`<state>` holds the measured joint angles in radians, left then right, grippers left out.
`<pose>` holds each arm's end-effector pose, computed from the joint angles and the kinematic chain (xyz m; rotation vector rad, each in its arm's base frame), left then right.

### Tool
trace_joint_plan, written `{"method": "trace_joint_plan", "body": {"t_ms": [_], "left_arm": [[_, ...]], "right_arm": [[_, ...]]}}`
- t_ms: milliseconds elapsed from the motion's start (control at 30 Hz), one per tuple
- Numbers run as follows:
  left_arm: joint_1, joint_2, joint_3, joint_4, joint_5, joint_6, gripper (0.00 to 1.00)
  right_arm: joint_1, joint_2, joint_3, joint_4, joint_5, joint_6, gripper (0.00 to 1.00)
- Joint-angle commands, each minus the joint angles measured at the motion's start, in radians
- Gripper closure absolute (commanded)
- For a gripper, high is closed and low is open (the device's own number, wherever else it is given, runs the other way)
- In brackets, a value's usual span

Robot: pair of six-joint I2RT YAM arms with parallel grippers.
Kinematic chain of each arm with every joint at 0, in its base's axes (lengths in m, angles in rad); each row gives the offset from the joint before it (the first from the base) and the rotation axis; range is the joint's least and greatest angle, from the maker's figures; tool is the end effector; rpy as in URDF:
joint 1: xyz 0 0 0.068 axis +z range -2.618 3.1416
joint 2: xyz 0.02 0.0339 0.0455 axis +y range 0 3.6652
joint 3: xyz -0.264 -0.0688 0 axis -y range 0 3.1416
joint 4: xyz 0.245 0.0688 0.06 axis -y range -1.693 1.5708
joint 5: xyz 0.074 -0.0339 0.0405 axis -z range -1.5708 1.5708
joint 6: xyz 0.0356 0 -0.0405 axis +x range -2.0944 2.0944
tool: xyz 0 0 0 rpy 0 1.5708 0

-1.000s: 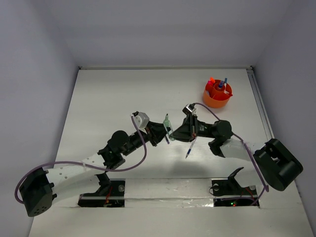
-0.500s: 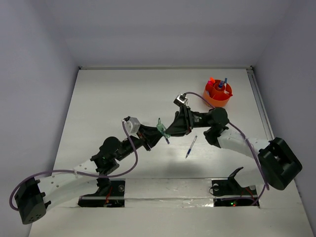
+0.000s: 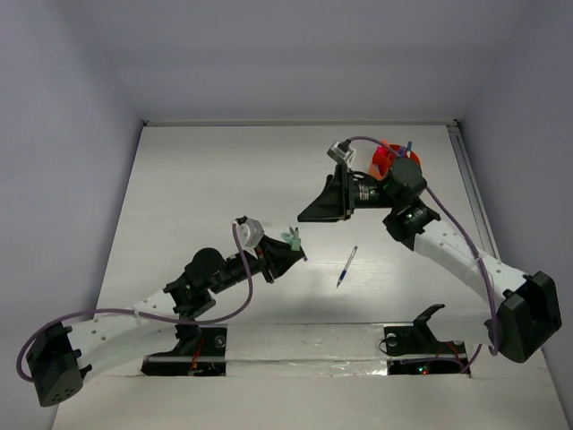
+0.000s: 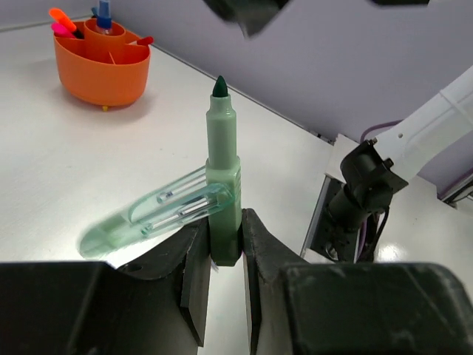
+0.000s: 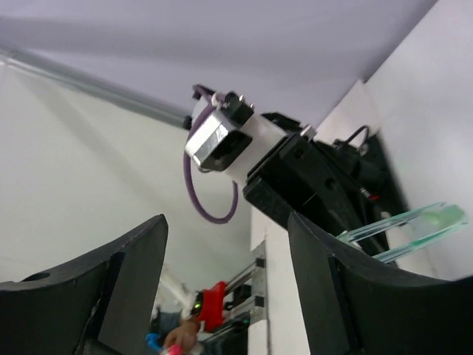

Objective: Sort the stationery into containers
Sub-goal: Close the pen cap on the pen.

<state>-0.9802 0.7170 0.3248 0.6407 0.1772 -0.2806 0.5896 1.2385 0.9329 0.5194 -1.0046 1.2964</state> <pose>0.0928 -0.1497 0.2756 0.6372 1.2749 -1.1746 0.2132 0.1787 0.3663 -0.4617 1.8490 2.0892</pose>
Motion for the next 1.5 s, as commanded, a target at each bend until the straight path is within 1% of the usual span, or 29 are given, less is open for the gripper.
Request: {"method": "trace_joint_plan", "body": {"t_ms": [0, 67, 100, 133, 167, 200, 267, 300, 333, 367, 400, 467, 500, 567, 600, 667, 767, 800, 867, 900, 933, 967, 1000, 1067, 1100, 1200, 1367, 1400, 1467], "left_arm": [[-0.003, -0.01, 0.023, 0.017, 0.062, -0.015, 1.0], [-0.003, -0.017, 0.028, 0.01, 0.045, -0.015, 1.0], [-0.003, -0.022, 0.03, 0.004, 0.041, -0.014, 1.0], [-0.003, -0.03, 0.028, 0.008, 0.039, -0.014, 1.0], [-0.003, -0.033, 0.03, 0.016, 0.045, -0.017, 1.0], [-0.003, -0.034, 0.036, 0.02, 0.05, -0.022, 1.0], [-0.003, -0.031, 0.043, 0.033, 0.071, -0.037, 1.0], [-0.003, -0.033, 0.049, 0.042, 0.082, -0.042, 1.0], [-0.003, -0.034, 0.059, 0.046, 0.09, -0.048, 1.0], [-0.003, -0.037, 0.062, 0.05, 0.097, -0.054, 1.0], [-0.003, -0.042, 0.066, 0.057, 0.116, -0.067, 1.0], [-0.003, -0.06, 0.079, 0.062, 0.146, -0.074, 1.0], [-0.003, -0.067, 0.083, 0.059, 0.156, -0.074, 1.0], [-0.003, -0.082, 0.088, 0.059, 0.174, -0.068, 1.0], [-0.003, -0.082, 0.088, 0.063, 0.194, -0.066, 1.0], [-0.003, -0.071, 0.082, 0.073, 0.231, -0.063, 1.0], [-0.003, -0.015, 0.088, 0.071, 0.303, -0.048, 1.0], [-0.003, 0.031, 0.091, 0.056, 0.311, -0.042, 1.0], [-0.003, 0.079, 0.106, 0.053, 0.358, -0.035, 1.0], [-0.003, 0.097, 0.112, 0.057, 0.37, -0.034, 1.0], [-0.003, 0.129, 0.12, 0.065, 0.38, -0.032, 1.0], [-0.003, 0.143, 0.125, 0.071, 0.387, -0.032, 1.0], [-0.003, 0.153, 0.129, 0.074, 0.395, -0.023, 1.0], [-0.003, 0.177, 0.146, 0.071, 0.392, -0.005, 1.0], [-0.003, 0.197, 0.155, 0.054, 0.387, 0.012, 1.0], [-0.003, 0.208, 0.191, 0.03, 0.372, 0.029, 1.0], [-0.003, 0.194, 0.215, -0.01, 0.328, 0.07, 1.0], [-0.003, 0.197, 0.215, -0.019, 0.321, 0.072, 1.0], [-0.003, 0.213, 0.218, -0.022, 0.32, 0.075, 1.0]], "right_arm": [[-0.024, -0.05, 0.135, -0.354, 0.047, -0.27, 0.28], [-0.024, -0.076, 0.15, -0.406, 0.058, -0.318, 0.28], [-0.024, -0.085, 0.161, -0.448, 0.076, -0.391, 0.3], [-0.024, -0.109, 0.182, -0.569, 0.108, -0.443, 0.31], [-0.024, -0.119, 0.191, -0.629, 0.191, -0.547, 0.33], [-0.024, -0.125, 0.199, -0.732, 0.234, -0.592, 0.36], [-0.054, -0.134, 0.179, -0.783, 0.34, -0.643, 0.44], [-0.095, -0.136, 0.153, -0.754, 0.345, -0.643, 0.46], [-0.12, -0.136, 0.121, -0.719, 0.336, -0.623, 0.46], [-0.141, -0.136, 0.045, -0.675, 0.283, -0.597, 0.45], [-0.154, -0.123, 0.008, -0.566, 0.252, -0.536, 0.38], [-0.154, -0.103, -0.073, -0.478, 0.203, -0.487, 0.27], [-0.154, -0.085, -0.104, -0.384, 0.183, -0.429, 0.18], [-0.154, -0.076, -0.173, -0.262, 0.132, -0.353, 0.11], [-0.154, -0.074, -0.23, -0.181, 0.124, -0.298, 0.06], [-0.154, -0.077, -0.269, -0.13, 0.115, -0.269, 0.01], [-0.12, -0.073, -0.336, 0.017, 0.106, -0.185, 0.0], [-0.12, -0.065, -0.357, 0.093, 0.101, -0.137, 0.0], [-0.109, -0.036, -0.382, 0.186, 0.103, -0.085, 0.0], [-0.109, -0.022, -0.397, 0.238, 0.109, -0.022, 0.0], [-0.109, -0.01, -0.416, 0.326, 0.112, 0.007, 0.0], [-0.109, 0.007, -0.422, 0.367, 0.113, 0.035, 0.0], [-0.1, 0.044, -0.431, 0.475, 0.119, 0.106, 0.0], [-0.1, 0.085, -0.453, 0.592, 0.106, 0.185, 0.0], [-0.091, 0.134, -0.456, 0.71, 0.097, 0.261, 0.0], [-0.082, 0.193, -0.46, 0.827, 0.057, 0.357, 0.0], [-0.051, 0.239, -0.485, 0.944, 0.04, 0.405, 0.0], [-0.051, 0.245, -0.491, 1.014, 0.038, 0.446, 0.0], [-0.051, 0.271, -0.496, 1.092, 0.041, 0.495, 0.01]]}}
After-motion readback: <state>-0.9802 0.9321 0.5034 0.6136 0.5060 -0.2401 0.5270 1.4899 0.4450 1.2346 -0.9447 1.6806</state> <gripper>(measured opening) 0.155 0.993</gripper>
